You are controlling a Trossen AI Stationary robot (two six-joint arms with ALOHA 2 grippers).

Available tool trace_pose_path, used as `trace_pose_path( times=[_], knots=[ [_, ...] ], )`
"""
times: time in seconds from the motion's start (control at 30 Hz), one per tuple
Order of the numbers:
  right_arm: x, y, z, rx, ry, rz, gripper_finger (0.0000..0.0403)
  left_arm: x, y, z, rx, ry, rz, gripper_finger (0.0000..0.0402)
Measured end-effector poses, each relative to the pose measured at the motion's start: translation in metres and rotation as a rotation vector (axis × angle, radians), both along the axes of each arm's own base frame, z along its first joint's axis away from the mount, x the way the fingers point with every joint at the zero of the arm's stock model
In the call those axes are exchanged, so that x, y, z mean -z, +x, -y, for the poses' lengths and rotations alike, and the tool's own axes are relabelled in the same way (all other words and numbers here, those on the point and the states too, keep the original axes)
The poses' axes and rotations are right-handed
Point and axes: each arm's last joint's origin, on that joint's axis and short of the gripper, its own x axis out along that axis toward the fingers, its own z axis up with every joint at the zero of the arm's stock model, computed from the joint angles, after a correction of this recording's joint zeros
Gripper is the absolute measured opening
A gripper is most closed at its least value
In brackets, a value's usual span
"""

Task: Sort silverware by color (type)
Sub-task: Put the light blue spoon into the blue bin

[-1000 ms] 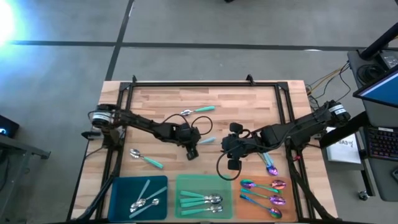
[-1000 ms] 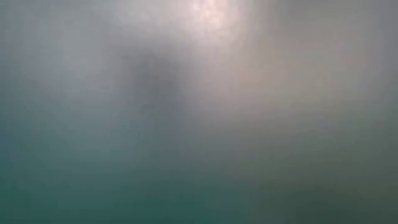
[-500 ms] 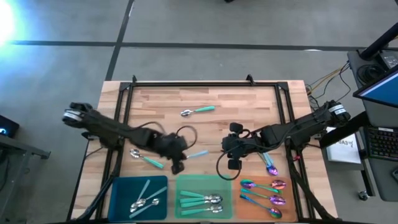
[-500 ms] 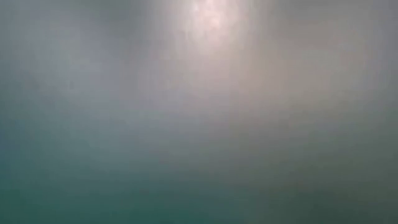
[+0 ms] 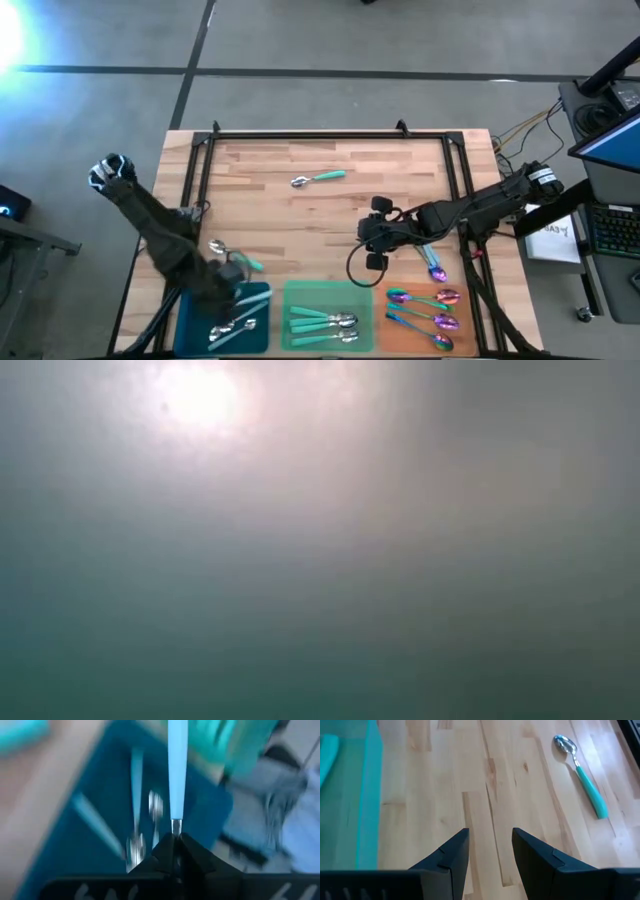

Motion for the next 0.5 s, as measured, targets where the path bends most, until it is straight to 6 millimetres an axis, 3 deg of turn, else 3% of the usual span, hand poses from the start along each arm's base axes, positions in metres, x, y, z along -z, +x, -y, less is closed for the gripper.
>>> trace_pose_path(
  times=[0.23, 0.5],
  knots=[
    [0.008, -0.003, 0.001, 0.029, 0.015, -0.020, 0.0139, 0.002, -0.041, 0.025, 0.029, -0.056, -0.147, 0.0007],
    [0.008, -0.003, 0.001, 0.028, 0.015, -0.020, 0.0139, 0.008, -0.042, 0.031, -0.024, -0.046, -0.190, 0.0028]
  ],
)
